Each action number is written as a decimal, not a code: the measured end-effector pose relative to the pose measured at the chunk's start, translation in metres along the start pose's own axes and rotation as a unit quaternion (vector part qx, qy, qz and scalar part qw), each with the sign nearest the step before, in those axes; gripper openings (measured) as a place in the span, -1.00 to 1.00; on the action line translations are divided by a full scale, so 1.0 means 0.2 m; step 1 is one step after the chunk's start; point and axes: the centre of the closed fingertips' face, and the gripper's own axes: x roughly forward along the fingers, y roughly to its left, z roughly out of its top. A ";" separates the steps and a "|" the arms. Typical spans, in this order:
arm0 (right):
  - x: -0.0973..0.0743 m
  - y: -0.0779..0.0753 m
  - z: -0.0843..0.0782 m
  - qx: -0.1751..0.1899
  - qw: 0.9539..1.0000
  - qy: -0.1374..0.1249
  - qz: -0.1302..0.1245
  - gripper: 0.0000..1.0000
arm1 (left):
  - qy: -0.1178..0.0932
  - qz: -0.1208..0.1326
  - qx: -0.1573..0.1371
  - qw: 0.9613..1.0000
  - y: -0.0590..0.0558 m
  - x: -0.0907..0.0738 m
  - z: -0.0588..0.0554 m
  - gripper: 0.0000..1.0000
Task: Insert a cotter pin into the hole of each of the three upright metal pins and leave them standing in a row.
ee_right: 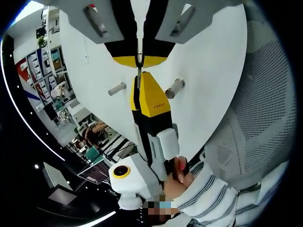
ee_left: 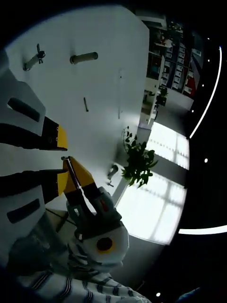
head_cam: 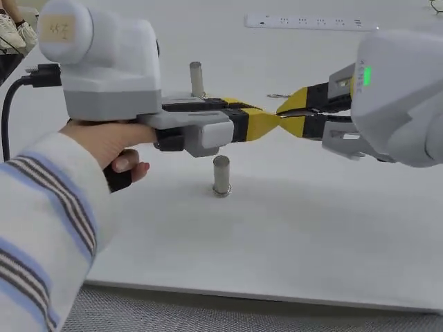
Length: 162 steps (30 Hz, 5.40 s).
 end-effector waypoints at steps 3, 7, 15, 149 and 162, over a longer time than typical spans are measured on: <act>0.00 0.01 0.00 -0.002 1.000 0.001 0.001 -1.00 | -0.001 -0.001 -0.004 1.000 0.00 -0.01 0.00 -0.89; -0.01 0.01 0.00 -0.002 1.000 0.002 0.000 -1.00 | -0.002 -0.002 -0.007 1.000 -0.01 -0.01 0.00 -0.96; -0.02 0.02 0.01 -0.008 1.000 0.003 -0.001 -1.00 | -0.002 -0.005 -0.005 1.000 -0.03 -0.02 0.00 -1.00; 0.11 0.32 -0.08 0.250 0.956 -0.069 0.139 -1.00 | 0.161 -0.027 0.280 0.946 0.08 -0.16 -0.27 -0.59; 0.17 0.32 -0.14 0.254 0.955 -0.051 0.145 -1.00 | 0.171 -0.027 0.277 0.945 0.18 -0.17 -0.30 -0.76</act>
